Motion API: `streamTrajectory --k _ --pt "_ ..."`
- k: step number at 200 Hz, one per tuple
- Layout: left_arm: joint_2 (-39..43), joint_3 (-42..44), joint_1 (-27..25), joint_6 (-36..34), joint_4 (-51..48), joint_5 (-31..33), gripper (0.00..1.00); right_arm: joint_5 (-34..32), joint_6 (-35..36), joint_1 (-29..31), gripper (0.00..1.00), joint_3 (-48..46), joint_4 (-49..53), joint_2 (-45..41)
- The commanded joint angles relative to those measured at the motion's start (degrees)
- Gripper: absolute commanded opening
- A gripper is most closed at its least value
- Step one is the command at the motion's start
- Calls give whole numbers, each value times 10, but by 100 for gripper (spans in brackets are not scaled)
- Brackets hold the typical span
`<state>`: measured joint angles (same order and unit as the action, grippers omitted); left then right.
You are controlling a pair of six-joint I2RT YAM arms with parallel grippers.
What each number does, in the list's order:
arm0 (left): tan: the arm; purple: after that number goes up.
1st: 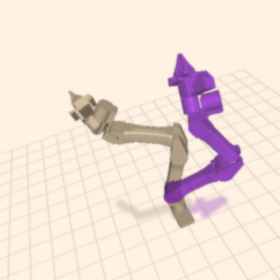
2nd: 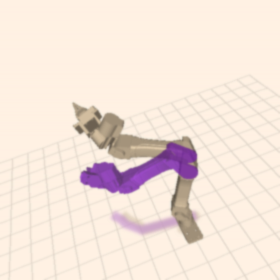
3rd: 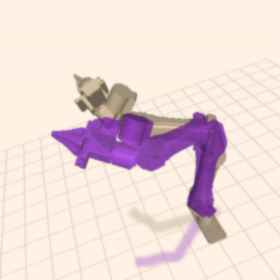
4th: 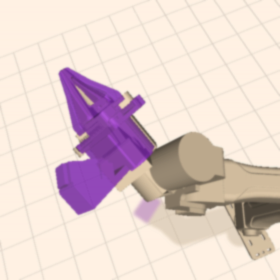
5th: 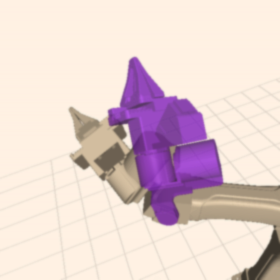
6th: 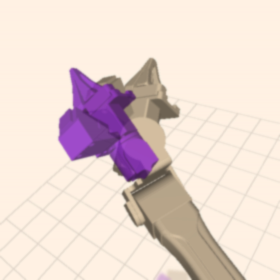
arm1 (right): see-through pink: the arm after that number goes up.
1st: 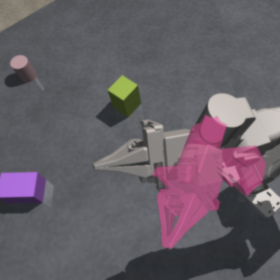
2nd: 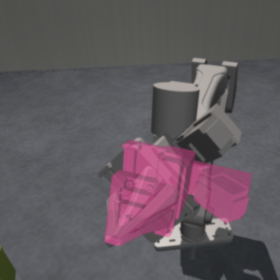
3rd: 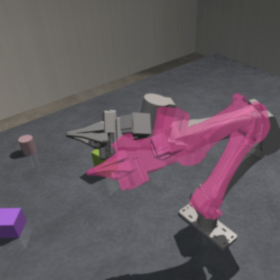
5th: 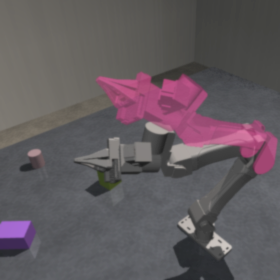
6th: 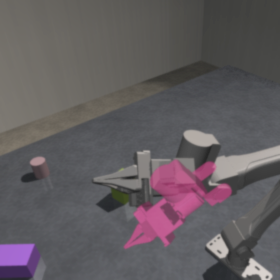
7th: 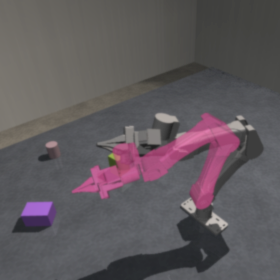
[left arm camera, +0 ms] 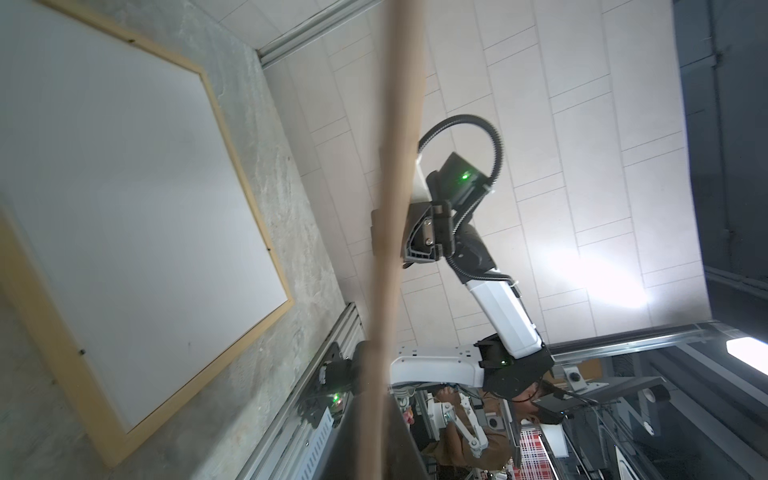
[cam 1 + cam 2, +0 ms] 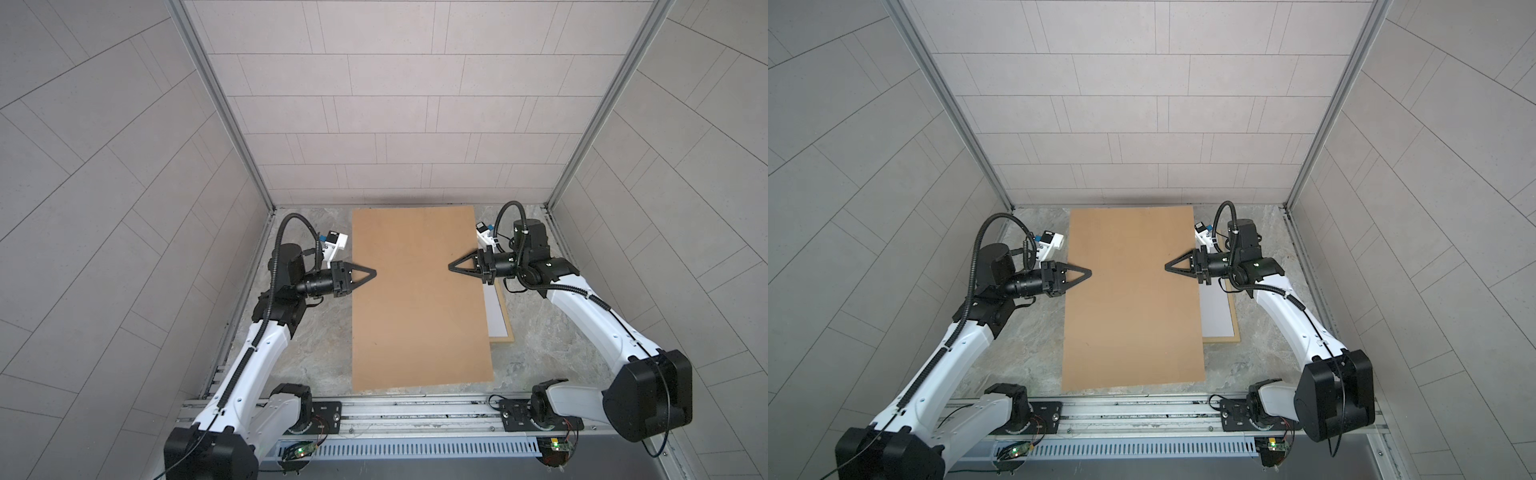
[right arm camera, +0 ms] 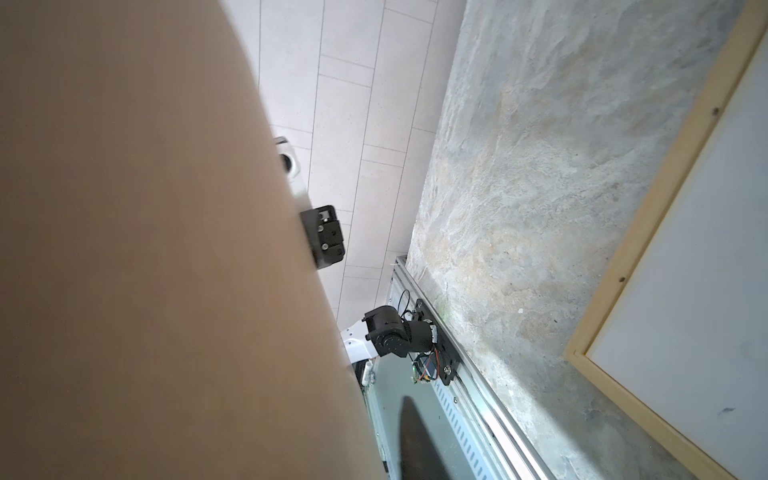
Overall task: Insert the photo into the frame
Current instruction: 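Hold the board with the left gripper while the right gripper releases and draws back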
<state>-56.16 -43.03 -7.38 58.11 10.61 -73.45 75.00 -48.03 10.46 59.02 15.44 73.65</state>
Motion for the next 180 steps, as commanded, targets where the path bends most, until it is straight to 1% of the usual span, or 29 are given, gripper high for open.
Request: streamTrajectory --k 1,8,14,27,38,50,61,78,91,103,118,133,151,162,180 --pt "18 -2 -14 116 178 9 0 -60 6 -14 45 -5 0 -7" --pt "17 -3 -13 118 175 32 0 -67 1 -32 50 -6 0 -14" --pt "16 -5 -9 112 159 49 0 -75 0 -46 52 -5 0 -21" --pt "6 -15 -5 98 114 90 0 -101 8 -66 65 -3 9 -41" --pt "-7 -22 -5 97 96 124 0 -134 42 -83 69 8 56 -56" --pt "-20 -18 -7 125 128 154 0 -195 117 -98 73 31 156 -65" --pt "-35 -12 -7 164 195 168 0 -268 171 -109 74 50 236 -66" --pt "-63 -15 -9 203 263 175 0 -331 200 -120 75 48 271 -72" --pt "-83 -24 -9 208 276 178 0 -381 208 -130 76 34 273 -80" --pt "-102 -35 -9 195 274 175 0 -424 217 -141 77 21 267 -80" --pt "-124 -47 -9 163 241 174 0 -493 239 -143 78 9 253 -64" --pt "-142 -64 -10 130 201 173 0 -529 258 -143 78 7 243 -32" --pt "-156 -82 -11 108 181 155 0 -586 275 -143 78 -1 222 4" --pt "-161 -101 -10 73 133 144 0 -602 292 -144 78 -13 191 25" --pt "-160 -130 -9 -1 24 156 0 -594 300 -142 78 -15 171 71"
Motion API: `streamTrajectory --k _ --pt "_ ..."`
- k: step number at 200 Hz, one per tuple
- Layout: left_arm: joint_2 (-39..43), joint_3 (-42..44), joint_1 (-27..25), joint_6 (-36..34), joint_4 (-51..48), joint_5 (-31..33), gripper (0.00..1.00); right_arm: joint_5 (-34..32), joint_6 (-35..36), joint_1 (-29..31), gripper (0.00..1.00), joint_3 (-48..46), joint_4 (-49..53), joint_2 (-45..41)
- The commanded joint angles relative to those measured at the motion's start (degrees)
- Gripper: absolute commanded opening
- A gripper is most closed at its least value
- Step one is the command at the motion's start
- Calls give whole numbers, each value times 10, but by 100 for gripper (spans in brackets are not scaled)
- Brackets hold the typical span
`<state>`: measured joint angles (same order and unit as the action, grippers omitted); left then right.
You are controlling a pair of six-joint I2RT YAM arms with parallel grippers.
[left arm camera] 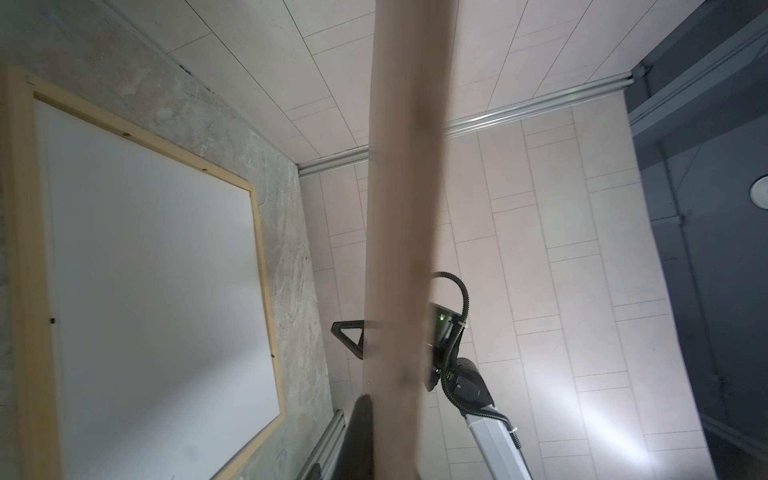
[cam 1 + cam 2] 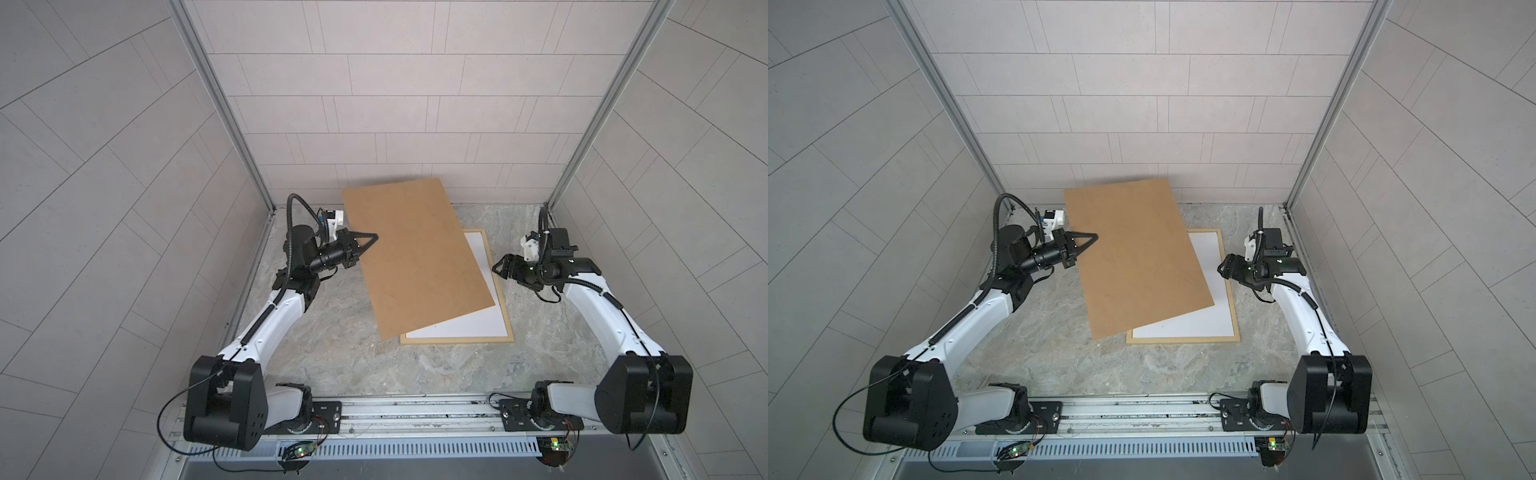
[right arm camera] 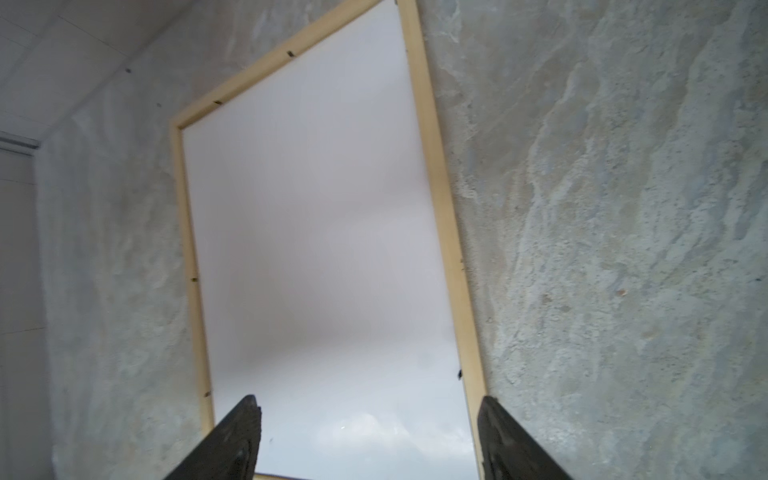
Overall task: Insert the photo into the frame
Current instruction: 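Hold the board with the left gripper while the right gripper releases and draws back, then lower the board with the left gripper while the right moves to the frame edge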
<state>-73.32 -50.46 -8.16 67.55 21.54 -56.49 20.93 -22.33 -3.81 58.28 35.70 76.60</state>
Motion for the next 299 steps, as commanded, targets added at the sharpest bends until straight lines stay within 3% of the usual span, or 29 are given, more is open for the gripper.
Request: streamTrajectory --k 1,41,80,129,198,252,299 --pt "12 -57 -1 -100 -91 -13 0 -54 43 2 78 -6 -31 44" --pt "34 -54 3 -131 -137 -8 0 -30 56 2 76 48 3 161" --pt "38 -38 17 -114 -135 -20 0 -50 44 9 74 49 -26 184" --pt "32 -39 29 -106 -127 -34 0 -15 43 10 71 70 -37 247" --pt "30 -32 30 -103 -140 -42 0 -1 52 29 68 105 -34 296" --pt "47 -35 34 -150 -221 -34 0 -20 65 90 63 115 -28 316" --pt "47 -12 27 -150 -222 -46 0 -42 64 109 63 105 -25 307"
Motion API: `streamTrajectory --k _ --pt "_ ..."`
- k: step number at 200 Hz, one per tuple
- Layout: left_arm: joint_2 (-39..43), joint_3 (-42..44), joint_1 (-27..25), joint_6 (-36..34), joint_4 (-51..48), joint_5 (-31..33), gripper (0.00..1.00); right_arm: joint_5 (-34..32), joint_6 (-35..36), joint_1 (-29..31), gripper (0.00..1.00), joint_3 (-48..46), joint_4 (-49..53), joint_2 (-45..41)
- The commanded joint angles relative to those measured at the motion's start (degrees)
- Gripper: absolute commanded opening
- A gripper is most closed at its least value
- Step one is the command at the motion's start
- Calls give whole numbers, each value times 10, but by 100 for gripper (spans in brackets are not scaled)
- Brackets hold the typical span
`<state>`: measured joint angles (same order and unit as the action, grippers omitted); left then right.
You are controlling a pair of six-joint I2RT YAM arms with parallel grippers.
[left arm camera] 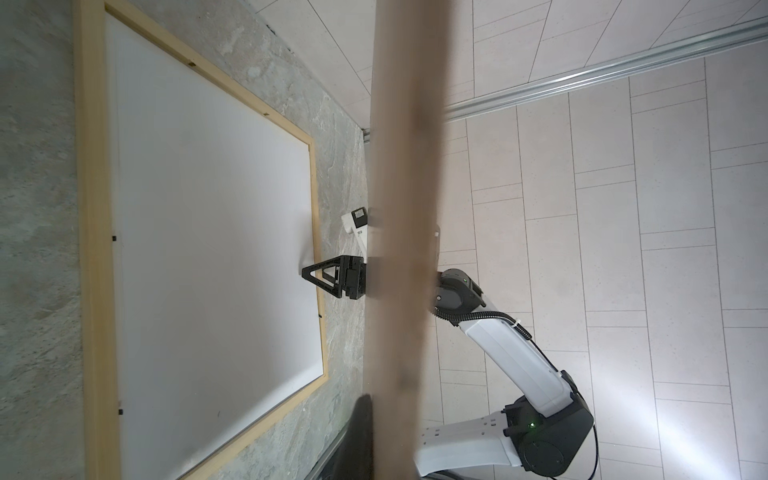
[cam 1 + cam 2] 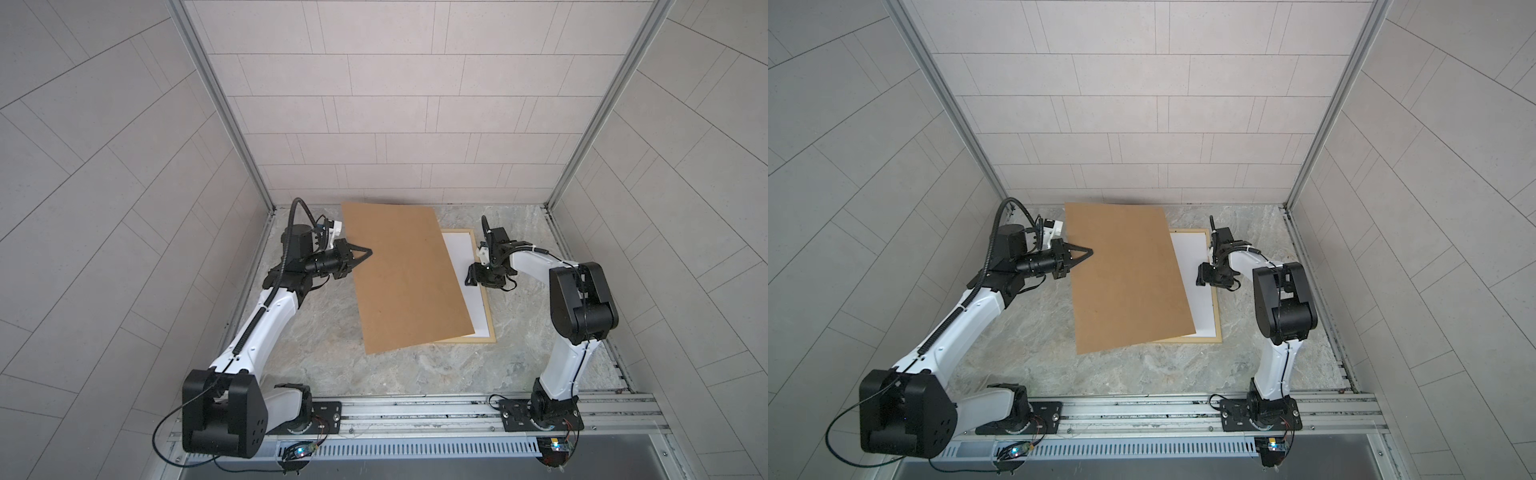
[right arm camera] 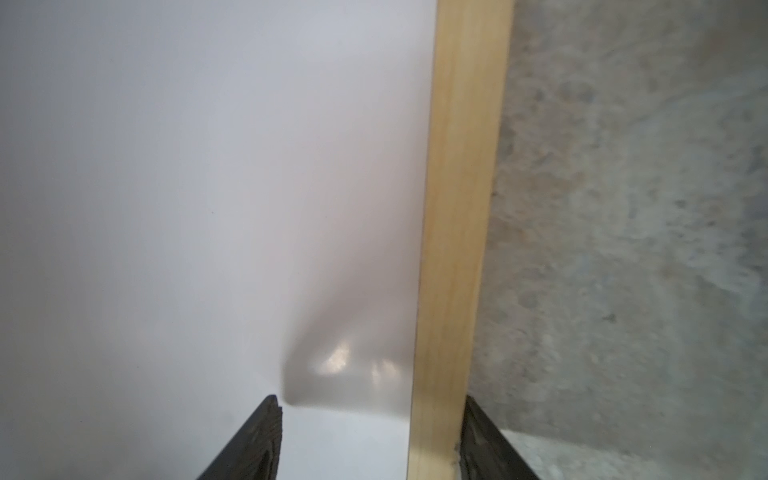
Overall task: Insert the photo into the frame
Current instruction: 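Lower the board with the left gripper while the right moves to the frame edge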
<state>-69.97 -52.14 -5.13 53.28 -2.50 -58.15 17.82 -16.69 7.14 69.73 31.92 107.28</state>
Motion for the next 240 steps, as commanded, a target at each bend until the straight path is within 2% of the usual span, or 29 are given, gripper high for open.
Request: streamTrajectory --k 1,40,81,99,119,151,191,221,240 --pt "12 5 -4 -7 20 -30 0 -11 8 0 63 -10 13 -2" --pt "-84 -21 -35 7 107 -56 0 -9 -22 -30 68 -25 9 -91" --pt "-182 -69 -41 -13 139 -48 0 69 -74 -101 70 -91 -40 -171" --pt "-224 -83 -46 -9 167 -52 0 93 -93 -123 70 -126 -67 -189" --pt "-268 -89 -59 22 249 -70 0 104 -101 -124 69 -149 -85 -201" --pt "-337 -130 -76 42 298 -87 0 119 -104 -124 69 -177 -121 -191" --pt "-394 -179 -81 25 281 -95 0 147 -117 -124 66 -196 -155 -183" --pt "-422 -218 -84 -97 129 -68 0 156 -112 -128 65 -200 -152 -189" --pt "-431 -232 -85 -136 83 -59 0 151 -110 -133 65 -208 -148 -207"
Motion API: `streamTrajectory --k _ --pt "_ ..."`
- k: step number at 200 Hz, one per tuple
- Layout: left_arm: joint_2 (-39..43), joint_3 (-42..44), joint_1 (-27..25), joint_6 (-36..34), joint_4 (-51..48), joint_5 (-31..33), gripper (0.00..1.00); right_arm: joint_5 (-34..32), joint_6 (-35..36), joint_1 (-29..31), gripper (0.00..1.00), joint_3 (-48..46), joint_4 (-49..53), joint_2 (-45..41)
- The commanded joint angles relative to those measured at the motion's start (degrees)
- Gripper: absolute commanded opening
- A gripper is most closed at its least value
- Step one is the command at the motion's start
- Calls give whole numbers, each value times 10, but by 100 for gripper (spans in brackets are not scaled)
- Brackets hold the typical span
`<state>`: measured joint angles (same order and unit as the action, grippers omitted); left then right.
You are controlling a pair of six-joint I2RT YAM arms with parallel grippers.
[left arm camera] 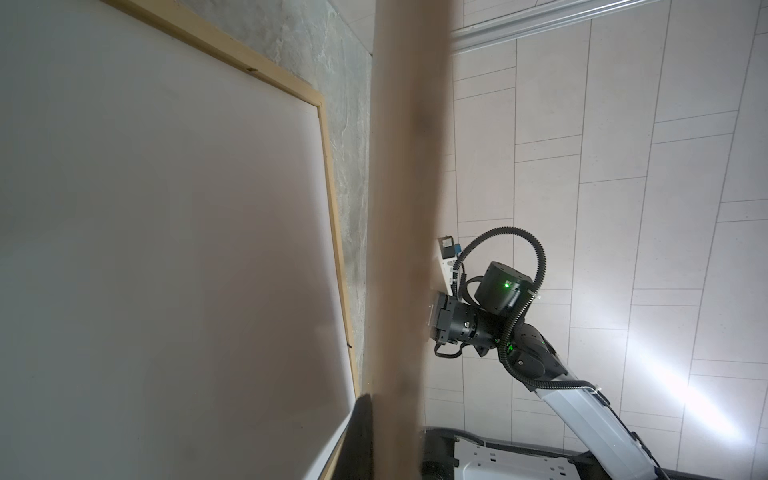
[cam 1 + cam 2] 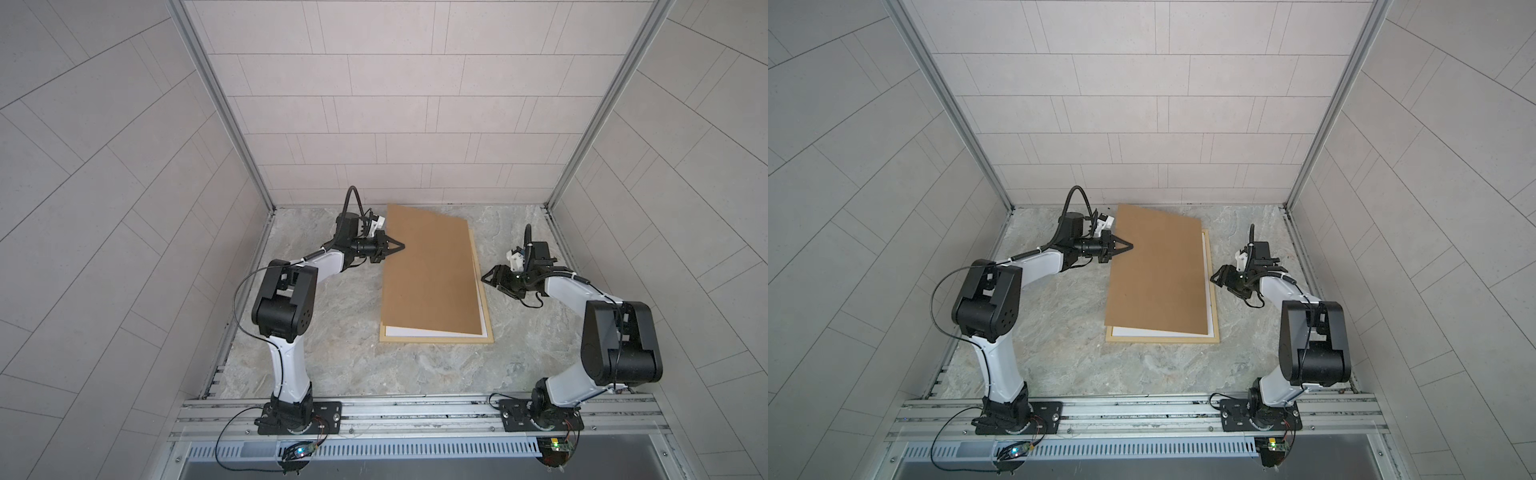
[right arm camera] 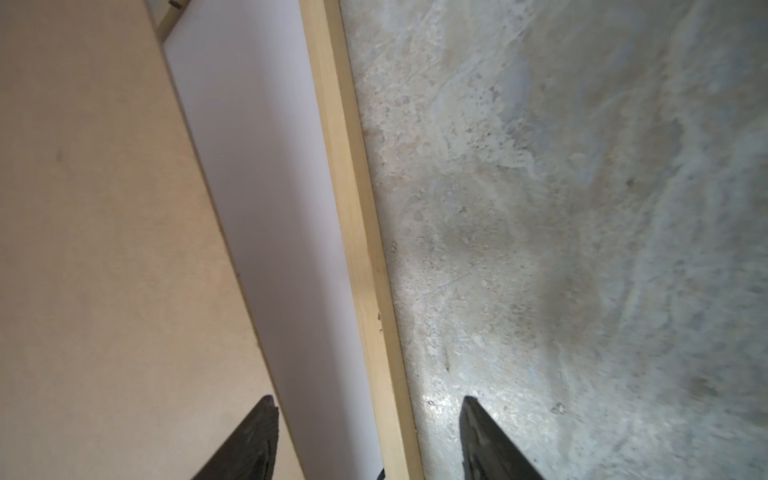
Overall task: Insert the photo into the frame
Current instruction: 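Lower the board with the left gripper while the right moves to the frame edge, then slide the board with the left gripper to align it inside the frame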
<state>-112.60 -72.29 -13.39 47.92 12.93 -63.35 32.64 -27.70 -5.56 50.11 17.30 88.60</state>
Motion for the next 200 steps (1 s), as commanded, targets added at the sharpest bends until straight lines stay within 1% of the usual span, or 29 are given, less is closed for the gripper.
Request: streamTrajectory --k 1,23,66,87,96,130,176,188,200 --pt "-6 -30 -2 -83 -72 -6 0 2 0 -6 65 -13 -2 -21" --pt "-14 -30 -2 -104 -95 14 0 -6 4 -7 65 -21 -2 -33" --pt "-30 -31 -9 -112 -101 35 0 7 1 -8 65 -32 -14 -26" --pt "-33 -44 -17 -154 -154 56 0 19 -3 -8 65 -41 -24 -22" --pt "-36 -47 -21 -161 -156 63 0 26 -10 -7 64 -47 -34 -20" --pt "-56 -56 -30 -164 -156 67 0 38 -17 -5 62 -70 -58 -14" --pt "-75 -59 -33 -189 -165 50 0 56 -18 -2 62 -85 -74 -1" --pt "-78 -63 -32 -183 -157 47 0 67 -19 -2 62 -84 -78 7" --pt "-82 -71 -31 -180 -149 40 0 79 -18 0 59 -81 -80 15"
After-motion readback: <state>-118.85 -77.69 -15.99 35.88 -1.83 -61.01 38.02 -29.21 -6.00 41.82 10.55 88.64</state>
